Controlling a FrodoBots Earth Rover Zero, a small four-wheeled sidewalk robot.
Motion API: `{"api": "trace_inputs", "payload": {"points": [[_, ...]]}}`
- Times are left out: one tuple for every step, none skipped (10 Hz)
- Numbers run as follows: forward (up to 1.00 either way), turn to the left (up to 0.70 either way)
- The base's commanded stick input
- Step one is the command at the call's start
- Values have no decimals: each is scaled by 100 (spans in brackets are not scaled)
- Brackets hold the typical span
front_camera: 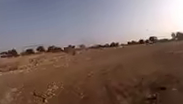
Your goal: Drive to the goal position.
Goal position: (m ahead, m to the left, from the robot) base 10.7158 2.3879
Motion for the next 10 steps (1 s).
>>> {"api": "trace_inputs", "payload": {"points": [[46, 0], [46, 0], [46, 0], [46, 0], [46, 0], [46, 0], [46, 0], [46, 0], [46, 0], [46, 0]]}}
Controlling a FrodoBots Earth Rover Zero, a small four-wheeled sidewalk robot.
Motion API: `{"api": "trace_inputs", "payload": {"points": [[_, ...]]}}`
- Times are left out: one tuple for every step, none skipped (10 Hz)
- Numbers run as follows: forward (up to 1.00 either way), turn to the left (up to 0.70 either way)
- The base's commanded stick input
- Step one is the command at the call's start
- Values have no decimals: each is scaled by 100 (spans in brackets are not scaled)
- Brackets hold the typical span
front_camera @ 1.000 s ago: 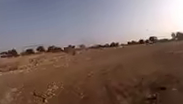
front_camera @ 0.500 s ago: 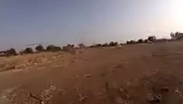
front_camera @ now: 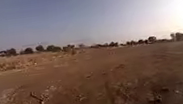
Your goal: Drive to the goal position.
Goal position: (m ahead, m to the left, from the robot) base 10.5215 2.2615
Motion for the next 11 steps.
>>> {"api": "trace_inputs", "payload": {"points": [[46, 0], [47, 0], [48, 0], [47, 0], [32, 0], [13, 0], [10, 0], [43, 0], [50, 0], [50, 0], [50, 0]]}}
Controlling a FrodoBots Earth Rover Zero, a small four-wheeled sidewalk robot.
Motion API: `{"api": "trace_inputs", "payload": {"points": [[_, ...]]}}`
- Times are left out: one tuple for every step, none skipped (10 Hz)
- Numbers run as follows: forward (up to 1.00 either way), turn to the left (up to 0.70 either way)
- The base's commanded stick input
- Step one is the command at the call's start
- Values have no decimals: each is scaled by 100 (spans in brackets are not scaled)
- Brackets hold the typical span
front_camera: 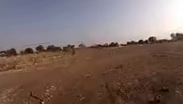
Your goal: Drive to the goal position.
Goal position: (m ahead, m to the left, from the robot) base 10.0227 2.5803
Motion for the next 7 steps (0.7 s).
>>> {"api": "trace_inputs", "payload": {"points": [[50, 0], [50, 0], [50, 0], [50, 0], [50, 0], [50, 0], [50, 0]]}}
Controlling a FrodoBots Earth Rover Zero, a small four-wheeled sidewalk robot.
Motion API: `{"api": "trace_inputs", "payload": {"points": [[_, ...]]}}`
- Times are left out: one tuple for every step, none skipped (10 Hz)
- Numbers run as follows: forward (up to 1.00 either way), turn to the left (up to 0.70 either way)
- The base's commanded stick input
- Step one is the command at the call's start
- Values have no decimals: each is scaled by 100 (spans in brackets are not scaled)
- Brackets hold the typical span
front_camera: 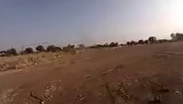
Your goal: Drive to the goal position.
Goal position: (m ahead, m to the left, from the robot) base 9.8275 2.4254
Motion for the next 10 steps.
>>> {"api": "trace_inputs", "payload": {"points": [[50, 0], [50, 0], [50, 0], [50, 0], [50, 0], [50, 0], [50, 0], [50, 0], [50, 0], [50, 0]]}}
